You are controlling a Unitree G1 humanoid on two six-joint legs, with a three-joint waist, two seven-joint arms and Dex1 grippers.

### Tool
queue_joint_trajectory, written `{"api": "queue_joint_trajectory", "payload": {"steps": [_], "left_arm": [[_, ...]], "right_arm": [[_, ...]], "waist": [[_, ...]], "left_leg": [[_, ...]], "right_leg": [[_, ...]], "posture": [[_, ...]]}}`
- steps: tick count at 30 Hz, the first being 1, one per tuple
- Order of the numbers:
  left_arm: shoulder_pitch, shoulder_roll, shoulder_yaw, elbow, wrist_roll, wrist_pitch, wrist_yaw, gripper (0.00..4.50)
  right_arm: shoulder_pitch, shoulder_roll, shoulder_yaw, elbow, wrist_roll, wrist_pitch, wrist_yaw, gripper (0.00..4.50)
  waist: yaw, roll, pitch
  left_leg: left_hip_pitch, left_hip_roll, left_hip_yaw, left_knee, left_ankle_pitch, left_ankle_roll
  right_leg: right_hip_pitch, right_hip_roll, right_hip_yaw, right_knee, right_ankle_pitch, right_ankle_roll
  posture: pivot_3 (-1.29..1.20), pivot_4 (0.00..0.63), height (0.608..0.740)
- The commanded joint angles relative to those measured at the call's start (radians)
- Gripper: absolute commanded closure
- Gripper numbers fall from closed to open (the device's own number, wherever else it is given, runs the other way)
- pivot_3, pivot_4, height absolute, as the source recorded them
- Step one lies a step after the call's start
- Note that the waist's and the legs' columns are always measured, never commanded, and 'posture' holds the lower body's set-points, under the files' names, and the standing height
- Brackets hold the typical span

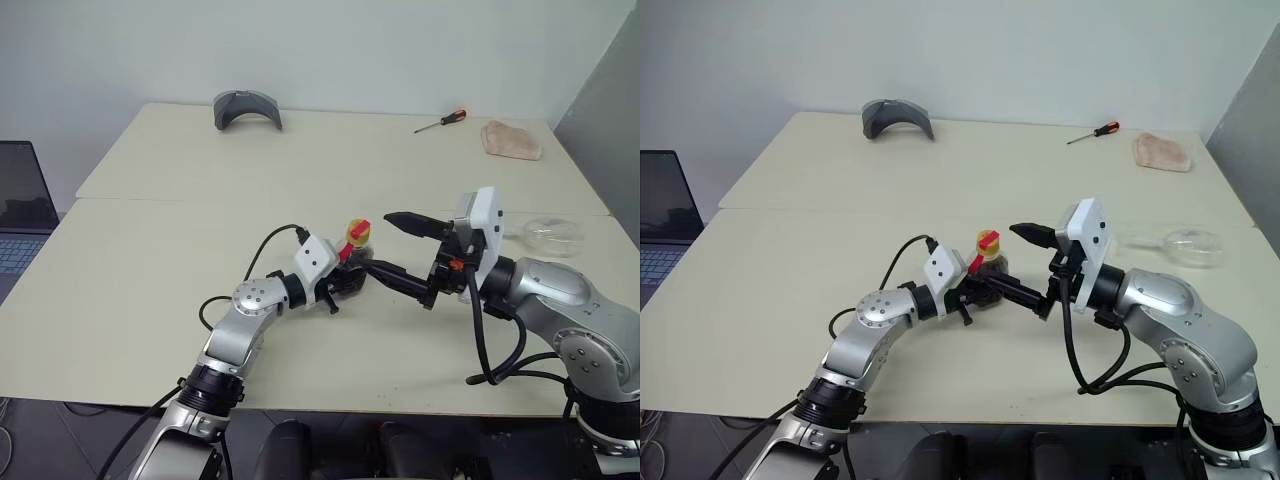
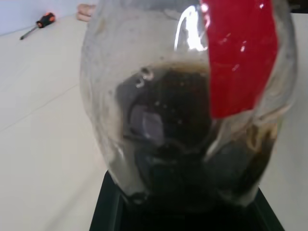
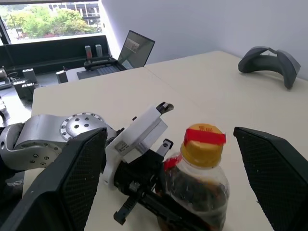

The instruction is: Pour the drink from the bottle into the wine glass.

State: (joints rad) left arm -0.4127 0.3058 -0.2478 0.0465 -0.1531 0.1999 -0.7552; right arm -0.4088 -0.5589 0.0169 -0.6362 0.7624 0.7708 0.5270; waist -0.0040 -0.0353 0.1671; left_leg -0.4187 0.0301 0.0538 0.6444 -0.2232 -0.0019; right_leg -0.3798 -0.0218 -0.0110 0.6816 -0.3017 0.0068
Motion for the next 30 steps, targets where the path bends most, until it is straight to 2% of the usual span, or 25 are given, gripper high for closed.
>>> {"api": "queue_joint_trajectory", "payload": {"steps": [1,10,16,18,20,26,30], "left_arm": [[-0.036,-0.014,-0.023,-0.042,-0.001,-0.026,-0.032,3.55],[-0.04,-0.027,-0.034,-0.045,0.0,-0.03,-0.053,3.58],[-0.037,-0.028,-0.033,-0.046,0.001,-0.029,-0.055,3.58],[-0.036,-0.031,-0.034,-0.049,0.001,-0.027,-0.054,3.58],[-0.036,-0.034,-0.034,-0.051,0.001,-0.026,-0.054,3.59],[-0.037,-0.037,-0.035,-0.067,-0.012,-0.012,-0.064,3.6],[-0.04,-0.031,-0.041,-0.13,-0.08,0.041,-0.138,3.6]], "right_arm": [[-0.033,0.028,0.018,0.02,-0.04,-0.023,-0.021,0.0],[-0.023,0.081,0.03,0.097,-0.116,-0.077,-0.008,0.0],[-0.012,0.081,0.02,0.11,-0.129,-0.087,0.002,1.95],[-0.01,0.08,0.022,0.113,-0.137,-0.094,0.003,2.76],[-0.008,0.078,0.025,0.115,-0.146,-0.099,0.006,3.31],[-0.009,0.058,0.035,0.132,-0.179,-0.124,0.05,3.3],[-0.071,-0.018,0.051,0.261,-0.209,-0.227,0.248,3.3]], "waist": [[0.001,0.0,0.0],[0.001,0.0,0.0],[0.001,0.0,0.0],[0.001,0.0,0.0],[0.001,0.0,0.0],[0.001,0.0,0.0],[0.0,0.0,0.001]], "left_leg": [[0.0,0.0,0.0,0.0,0.0,0.0],[-0.001,0.0,0.0,0.0,0.0,0.0],[-0.001,0.0,0.0,0.0,0.0,0.0],[-0.001,0.0,0.0,0.0,0.0,0.0],[-0.001,0.0,0.0,0.0,0.0,0.0],[-0.001,0.0,0.0,0.0,0.0,0.0],[-0.001,-0.001,0.0,0.0,0.0,0.0]], "right_leg": [[0.0,0.0,0.0,0.0,0.0,0.0],[0.0,0.0,0.0,0.0,0.0,0.0],[0.0,0.0,0.0,0.0,0.0,0.0],[0.0,0.0,0.0,0.0,0.0,0.0],[0.0,0.0,0.0,0.0,0.0,0.0],[0.0,0.0,0.0,0.0,0.0,0.0],[0.0,0.0,0.0,0.0,0.0,0.0]], "posture": [[0.0,0.15,0.74],[0.0,0.15,0.74],[0.0,0.15,0.74],[0.0,0.15,0.74],[0.0,0.15,0.74],[0.0,0.15,0.74],[0.0,0.15,0.74]]}}
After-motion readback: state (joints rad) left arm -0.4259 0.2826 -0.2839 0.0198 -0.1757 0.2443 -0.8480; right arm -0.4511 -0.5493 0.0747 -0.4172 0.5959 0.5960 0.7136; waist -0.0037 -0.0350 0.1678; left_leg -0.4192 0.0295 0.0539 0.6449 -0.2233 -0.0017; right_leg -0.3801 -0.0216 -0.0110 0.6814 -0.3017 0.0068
